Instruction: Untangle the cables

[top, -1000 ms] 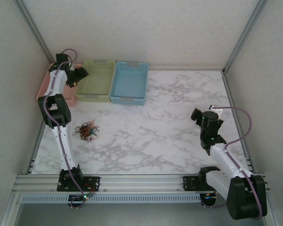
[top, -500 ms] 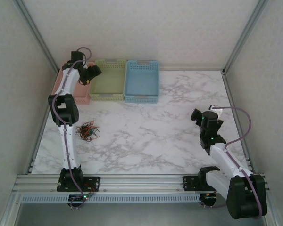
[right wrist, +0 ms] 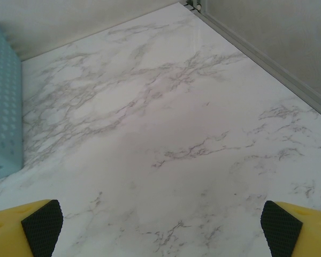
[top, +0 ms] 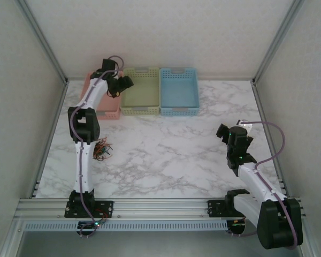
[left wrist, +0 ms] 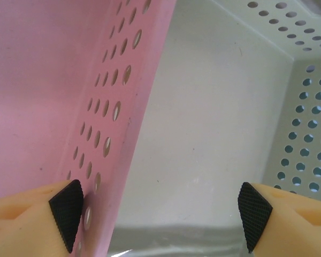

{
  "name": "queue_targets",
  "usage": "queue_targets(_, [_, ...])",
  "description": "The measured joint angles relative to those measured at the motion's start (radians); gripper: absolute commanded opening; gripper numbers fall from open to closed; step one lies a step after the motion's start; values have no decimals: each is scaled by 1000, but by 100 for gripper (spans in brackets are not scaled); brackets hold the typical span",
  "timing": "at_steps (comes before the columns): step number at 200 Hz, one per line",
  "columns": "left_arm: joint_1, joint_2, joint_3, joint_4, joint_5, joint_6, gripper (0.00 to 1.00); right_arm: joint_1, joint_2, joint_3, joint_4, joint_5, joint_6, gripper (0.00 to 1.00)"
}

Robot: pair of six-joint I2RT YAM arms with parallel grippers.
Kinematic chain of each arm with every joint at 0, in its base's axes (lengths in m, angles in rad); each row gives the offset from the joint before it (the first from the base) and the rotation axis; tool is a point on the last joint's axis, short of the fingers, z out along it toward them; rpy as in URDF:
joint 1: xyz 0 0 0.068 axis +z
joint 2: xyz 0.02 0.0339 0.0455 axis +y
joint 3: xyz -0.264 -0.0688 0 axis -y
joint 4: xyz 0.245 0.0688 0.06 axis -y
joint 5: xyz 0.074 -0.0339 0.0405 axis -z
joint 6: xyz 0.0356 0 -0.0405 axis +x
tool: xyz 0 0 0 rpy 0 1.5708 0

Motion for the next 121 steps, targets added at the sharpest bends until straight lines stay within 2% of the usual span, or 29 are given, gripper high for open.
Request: queue_targets(121, [-90, 37, 39, 46, -19, -103, 79, 0, 0, 0, 0, 0, 0, 99])
